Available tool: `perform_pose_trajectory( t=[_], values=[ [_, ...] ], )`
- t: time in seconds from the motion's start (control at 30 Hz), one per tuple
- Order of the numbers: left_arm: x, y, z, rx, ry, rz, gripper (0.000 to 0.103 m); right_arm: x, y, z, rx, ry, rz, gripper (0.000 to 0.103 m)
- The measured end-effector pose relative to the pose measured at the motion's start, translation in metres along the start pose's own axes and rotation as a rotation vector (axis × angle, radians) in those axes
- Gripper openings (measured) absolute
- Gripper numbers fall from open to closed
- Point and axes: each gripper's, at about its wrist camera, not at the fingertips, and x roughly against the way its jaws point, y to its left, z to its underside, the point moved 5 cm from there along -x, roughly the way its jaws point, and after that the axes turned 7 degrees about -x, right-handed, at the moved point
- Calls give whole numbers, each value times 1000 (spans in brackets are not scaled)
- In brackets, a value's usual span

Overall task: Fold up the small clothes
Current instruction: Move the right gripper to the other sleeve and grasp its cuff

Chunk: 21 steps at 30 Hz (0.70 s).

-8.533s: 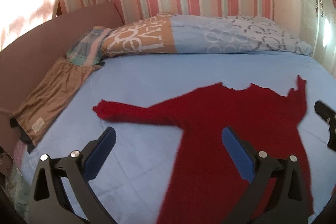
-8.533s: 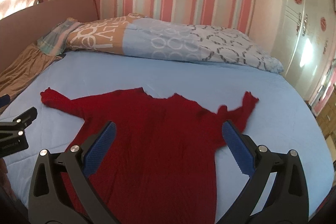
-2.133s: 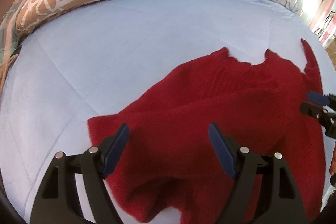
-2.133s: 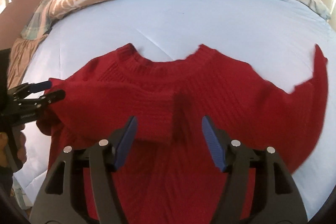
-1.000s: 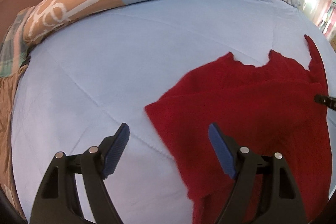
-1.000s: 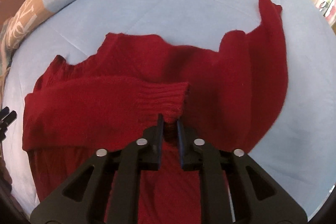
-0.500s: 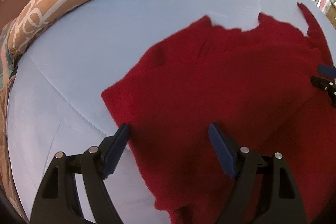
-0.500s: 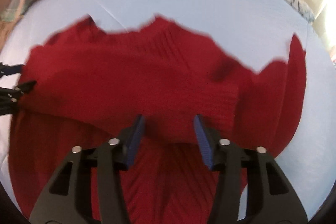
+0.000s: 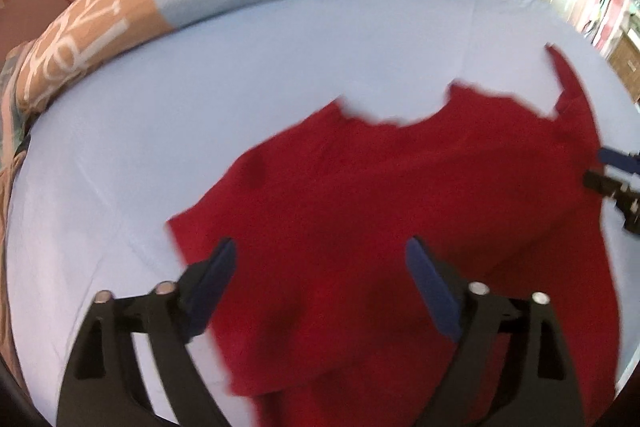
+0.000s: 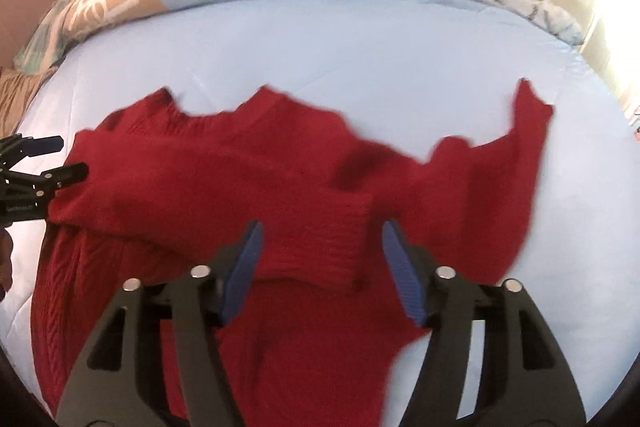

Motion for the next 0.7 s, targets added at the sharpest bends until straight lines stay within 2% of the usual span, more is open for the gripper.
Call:
perform_pose_trajectory(
  t=[0.13,0.27,0.43,0.57,0.7],
  values=[
    [5,-41,-36,27,-48,15,96,15,-35,-6,-8,-42,62,73],
    [2,-88,-70,44,-84,69,96,16,-76,-8,-25,-51,99,73],
    [-11,-136,-101,8,-102,63,96,10,-123,-13,-43,-46,136,72],
    [-29,-157,-117,-13,-101,52,96,-5,-165,-25,-71,-47,165,69],
    [-47,-162,-125,-15,-83,22,96,-22,-208,-44,-133,-61,184,67]
  ],
)
